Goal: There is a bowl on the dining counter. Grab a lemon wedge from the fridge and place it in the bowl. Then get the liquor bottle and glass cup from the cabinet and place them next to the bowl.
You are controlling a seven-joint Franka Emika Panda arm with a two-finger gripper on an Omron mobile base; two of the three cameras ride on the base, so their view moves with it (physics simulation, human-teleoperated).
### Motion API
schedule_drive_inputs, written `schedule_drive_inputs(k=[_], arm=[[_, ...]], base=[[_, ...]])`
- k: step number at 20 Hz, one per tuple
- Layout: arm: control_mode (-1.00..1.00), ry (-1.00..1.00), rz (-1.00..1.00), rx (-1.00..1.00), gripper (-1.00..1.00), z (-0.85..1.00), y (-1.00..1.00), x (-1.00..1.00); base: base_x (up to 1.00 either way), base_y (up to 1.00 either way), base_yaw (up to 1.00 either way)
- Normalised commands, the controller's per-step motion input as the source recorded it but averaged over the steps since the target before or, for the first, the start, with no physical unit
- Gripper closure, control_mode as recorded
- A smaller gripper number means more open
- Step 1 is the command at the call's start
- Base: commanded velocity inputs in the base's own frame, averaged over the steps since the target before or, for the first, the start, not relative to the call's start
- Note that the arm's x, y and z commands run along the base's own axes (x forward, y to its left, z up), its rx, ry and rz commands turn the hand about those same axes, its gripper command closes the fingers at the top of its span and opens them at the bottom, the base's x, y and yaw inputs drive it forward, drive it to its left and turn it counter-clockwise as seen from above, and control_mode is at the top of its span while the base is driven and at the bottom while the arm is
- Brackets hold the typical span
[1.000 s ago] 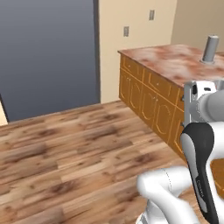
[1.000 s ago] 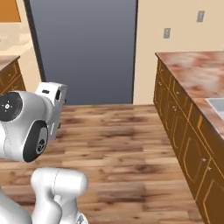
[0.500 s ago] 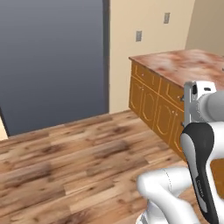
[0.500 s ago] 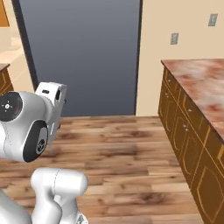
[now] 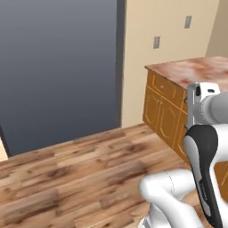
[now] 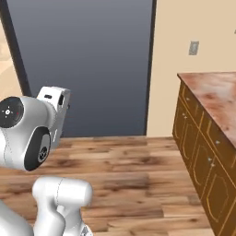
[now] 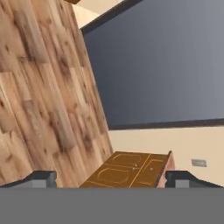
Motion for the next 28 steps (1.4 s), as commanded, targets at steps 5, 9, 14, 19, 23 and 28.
schedule_drive_inputs(k=[5,9,14,19,23,28], arm=[[1.00,0.00,0.00,0.00,-1.00,0.00,0.00,0.00],[1.00,0.00,0.00,0.00,-1.00,0.00,0.00,0.00],[1.00,0.00,0.00,0.00,-1.00,0.00,0.00,0.00],[1.00,0.00,0.00,0.00,-1.00,0.00,0.00,0.00],[1.00,0.00,0.00,0.00,-1.00,0.00,0.00,0.00],[1.00,0.00,0.00,0.00,-1.00,0.00,0.00,0.00]], base=[[1.00,0.00,0.20],[1.00,-0.26,0.61],[1.00,-0.30,0.63],[1.00,-0.37,0.59],[1.00,-0.41,0.57],[0.85,-0.43,0.59]])
